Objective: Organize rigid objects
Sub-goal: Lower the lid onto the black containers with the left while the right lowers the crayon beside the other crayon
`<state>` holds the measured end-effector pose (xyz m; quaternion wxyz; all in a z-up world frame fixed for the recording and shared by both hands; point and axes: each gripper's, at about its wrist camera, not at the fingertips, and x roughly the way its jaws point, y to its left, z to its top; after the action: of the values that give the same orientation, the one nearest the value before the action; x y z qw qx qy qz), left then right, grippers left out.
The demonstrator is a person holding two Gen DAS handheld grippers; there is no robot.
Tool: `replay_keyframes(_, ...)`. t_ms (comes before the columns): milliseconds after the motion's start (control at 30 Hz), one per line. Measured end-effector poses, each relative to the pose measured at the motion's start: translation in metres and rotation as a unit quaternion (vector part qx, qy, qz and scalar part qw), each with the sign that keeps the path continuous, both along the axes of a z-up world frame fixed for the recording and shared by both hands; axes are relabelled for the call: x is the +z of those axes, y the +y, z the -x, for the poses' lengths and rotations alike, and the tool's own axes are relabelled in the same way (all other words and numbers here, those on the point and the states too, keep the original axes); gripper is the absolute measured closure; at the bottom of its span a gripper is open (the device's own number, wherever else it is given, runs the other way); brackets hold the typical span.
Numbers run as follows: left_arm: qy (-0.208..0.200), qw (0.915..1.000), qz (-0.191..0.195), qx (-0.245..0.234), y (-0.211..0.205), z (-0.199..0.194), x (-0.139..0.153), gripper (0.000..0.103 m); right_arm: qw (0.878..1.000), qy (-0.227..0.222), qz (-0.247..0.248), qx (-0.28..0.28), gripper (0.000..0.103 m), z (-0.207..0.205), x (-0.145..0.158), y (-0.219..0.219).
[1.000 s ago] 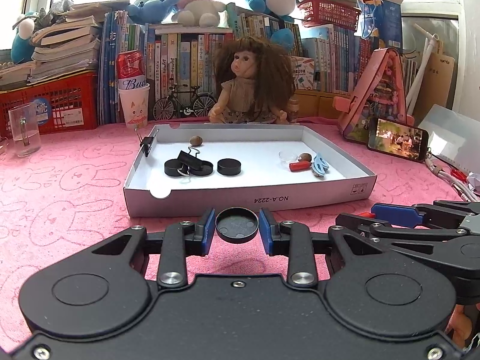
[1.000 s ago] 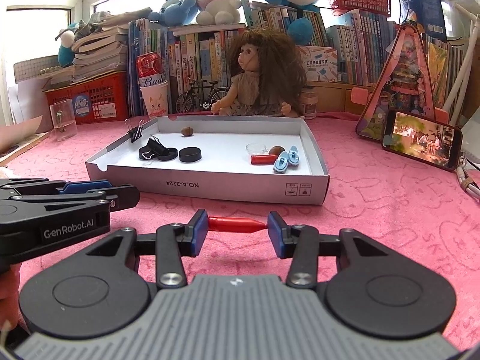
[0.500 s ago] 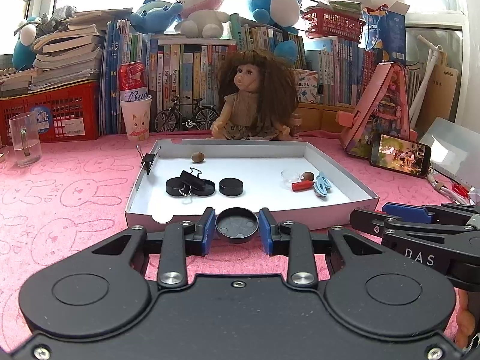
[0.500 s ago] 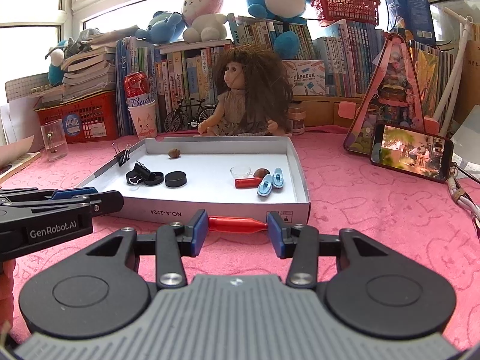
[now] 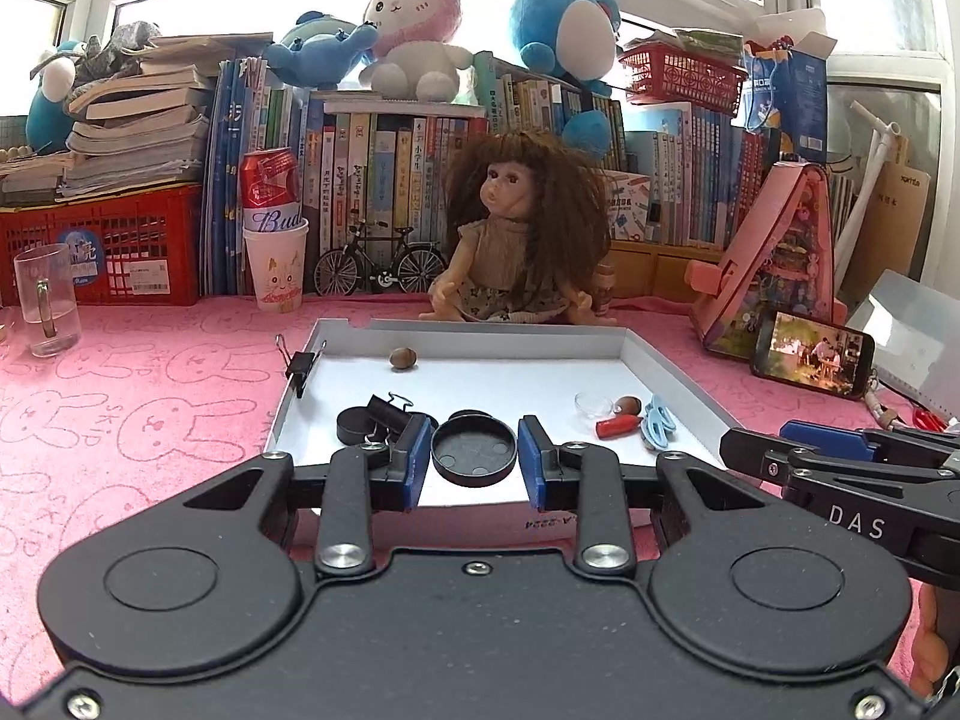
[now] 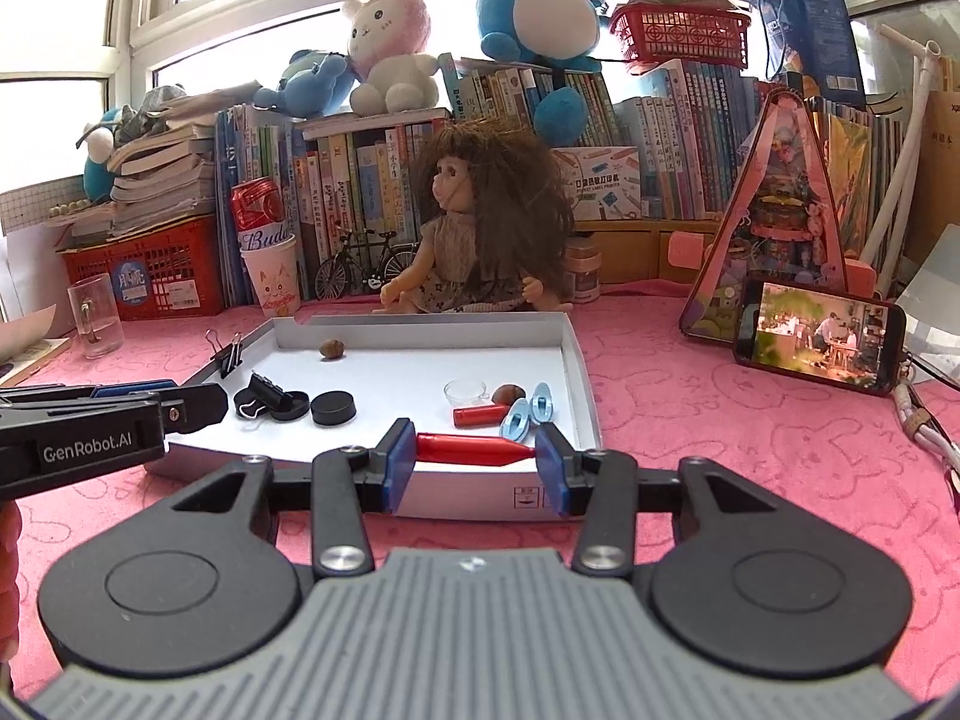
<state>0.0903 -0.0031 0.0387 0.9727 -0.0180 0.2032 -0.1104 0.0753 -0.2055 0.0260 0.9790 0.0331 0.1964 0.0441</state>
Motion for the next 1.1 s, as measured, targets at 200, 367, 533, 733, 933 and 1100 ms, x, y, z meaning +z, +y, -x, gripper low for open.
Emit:
replay_keyframes(200, 0.008, 1.0, 0.004, 0.005, -0.002, -0.019, 0.001, 0.073, 1.0, -0.001, -0.005, -0.004, 0.054, -0.014, 0.001, -0.002)
replay_keyframes(367, 0.022, 0.9997, 0.007, 0.01, -0.003, -0.034, -0.005, 0.073, 1.0, 0.003, -0.006, -0.005, 0.054, -0.026, -0.003, -0.001)
replay_keyframes(533, 0.031, 0.9994, 0.0, 0.016, -0.005, -0.048, -0.01, 0.073, 1.0, 0.012, -0.011, -0.003, 0.054, -0.038, -0.007, 0.002)
replay_keyframes(733, 0.044, 0.9987, 0.003, 0.026, -0.005, -0.062, -0.015, 0.073, 0.999, 0.023, -0.023, -0.005, 0.054, -0.052, -0.011, 0.003)
replay_keyframes(933, 0.048, 0.9982, -0.001, 0.037, -0.004, -0.073, -0.02, 0.073, 0.999, 0.032, -0.024, -0.005, 0.054, -0.064, -0.016, 0.004)
replay_keyframes(1100, 0.052, 0.9976, -0.004, 0.045, -0.004, -0.079, -0.025, 0.073, 0.999, 0.038, -0.025, -0.006, 0.054, -0.071, -0.022, 0.006)
